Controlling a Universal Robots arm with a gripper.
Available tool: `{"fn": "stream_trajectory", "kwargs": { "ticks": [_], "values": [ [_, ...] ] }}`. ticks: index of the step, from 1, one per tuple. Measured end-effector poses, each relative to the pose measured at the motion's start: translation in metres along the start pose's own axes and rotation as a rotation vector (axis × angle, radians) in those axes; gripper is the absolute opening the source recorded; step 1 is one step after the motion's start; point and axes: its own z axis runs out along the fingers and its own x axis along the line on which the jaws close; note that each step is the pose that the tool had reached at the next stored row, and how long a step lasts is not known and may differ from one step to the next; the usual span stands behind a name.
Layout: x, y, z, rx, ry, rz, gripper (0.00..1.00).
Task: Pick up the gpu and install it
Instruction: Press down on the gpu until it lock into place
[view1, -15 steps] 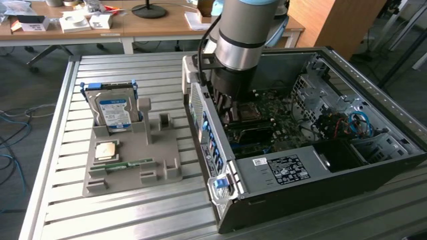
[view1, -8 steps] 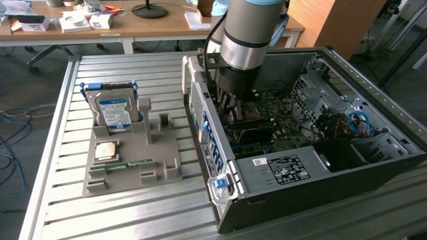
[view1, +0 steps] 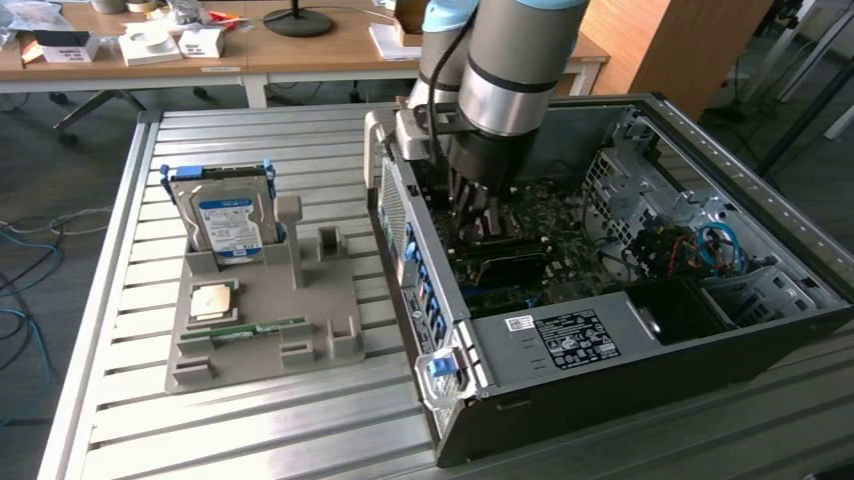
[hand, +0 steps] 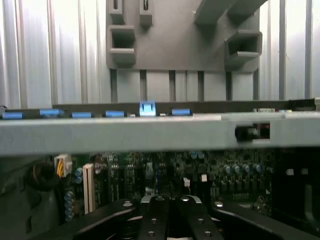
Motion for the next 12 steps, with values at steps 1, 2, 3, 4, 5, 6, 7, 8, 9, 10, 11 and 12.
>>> {"fn": "stream_trajectory", "kwargs": {
  "ticks": [1,2,3,4,5,6,7,8,9,10,11,12],
  "values": [
    [0.000,-0.0031,-0.0001,-0.0001,0.0000,0.000,0.10],
    [-0.001,-0.0065,-0.0001,-0.0003,0.0000,0.000,0.10],
    [-0.001,-0.0097,-0.0001,-0.0005,-0.0001,0.000,0.10],
    [-0.002,-0.0130,-0.0002,-0.0008,-0.0001,0.000,0.10],
    [-0.002,-0.0159,-0.0002,-0.0009,-0.0005,0.000,0.10],
    [-0.002,-0.0186,-0.0003,-0.0008,-0.0010,0.000,0.10],
    [-0.002,-0.0209,-0.0003,-0.0008,-0.0016,0.000,0.10],
    [-0.002,-0.0230,-0.0003,-0.0009,-0.0022,0.000,0.10],
    [-0.003,-0.0247,-0.0004,-0.0010,-0.0029,0.000,0.10],
    [-0.003,-0.0261,-0.0005,-0.0011,-0.0038,0.000,0.10],
    [-0.003,-0.0268,-0.0005,-0.0011,-0.0045,0.000,0.10],
    [-0.003,-0.0269,-0.0004,-0.0010,-0.0048,0.000,0.10]
  ]
}}
